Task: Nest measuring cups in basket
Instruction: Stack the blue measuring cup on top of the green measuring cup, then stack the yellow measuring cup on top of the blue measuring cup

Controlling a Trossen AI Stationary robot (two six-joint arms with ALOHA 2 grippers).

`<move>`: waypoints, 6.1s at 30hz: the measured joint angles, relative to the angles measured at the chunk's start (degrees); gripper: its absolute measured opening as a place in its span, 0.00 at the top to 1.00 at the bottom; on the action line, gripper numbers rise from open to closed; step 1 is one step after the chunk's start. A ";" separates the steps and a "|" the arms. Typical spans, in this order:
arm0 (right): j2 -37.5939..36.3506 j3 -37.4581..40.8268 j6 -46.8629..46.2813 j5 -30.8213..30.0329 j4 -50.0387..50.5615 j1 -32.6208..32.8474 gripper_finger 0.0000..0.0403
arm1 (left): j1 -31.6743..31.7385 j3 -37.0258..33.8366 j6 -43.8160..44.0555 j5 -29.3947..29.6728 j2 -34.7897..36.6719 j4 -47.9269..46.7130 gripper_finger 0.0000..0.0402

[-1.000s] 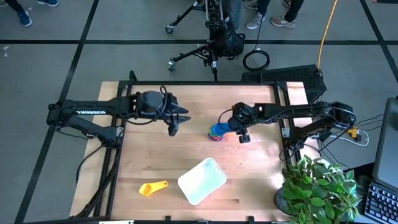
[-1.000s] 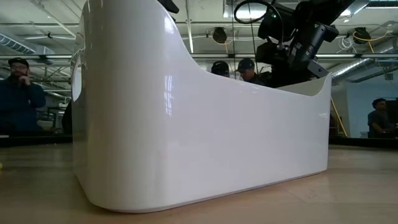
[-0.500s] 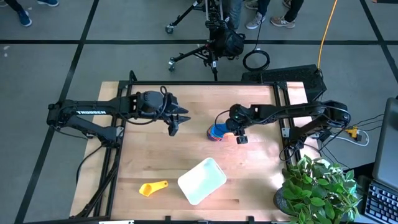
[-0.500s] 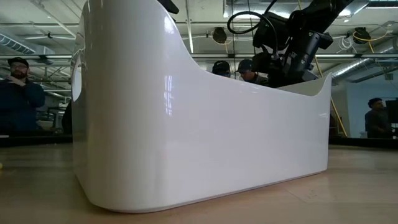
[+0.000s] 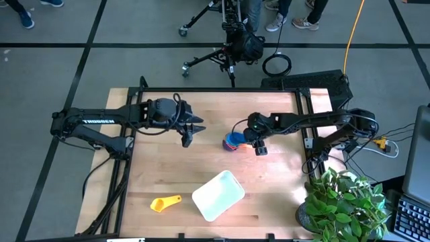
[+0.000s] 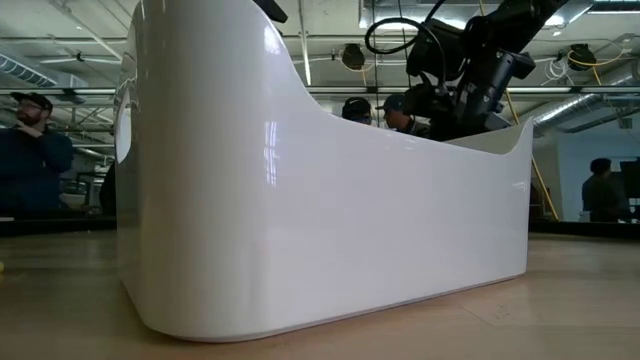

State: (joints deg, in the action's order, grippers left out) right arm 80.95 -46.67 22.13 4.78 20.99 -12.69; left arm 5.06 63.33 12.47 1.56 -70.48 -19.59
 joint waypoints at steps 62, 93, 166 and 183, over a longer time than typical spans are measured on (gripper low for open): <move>-21.20 -0.09 -8.52 -0.46 0.02 -0.04 0.49 | -46.95 -17.22 61.71 -11.89 -16.67 -18.18 0.61; -21.08 -0.07 -7.19 -4.66 0.07 0.07 0.49 | -24.98 -11.53 45.57 -14.82 -8.27 -30.91 0.98; 3.30 -11.02 -3.58 11.39 -16.40 2.50 0.69 | 5.46 24.61 1.43 -16.55 -32.30 -33.86 0.91; 3.28 -11.02 -3.44 11.53 -14.29 0.92 0.69 | 6.05 24.61 -1.47 -14.99 -32.18 -34.25 0.59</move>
State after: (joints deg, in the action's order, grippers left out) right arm 84.23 -57.69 18.69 16.31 6.71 -11.76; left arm 11.11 87.94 11.00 -13.43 -102.66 -53.85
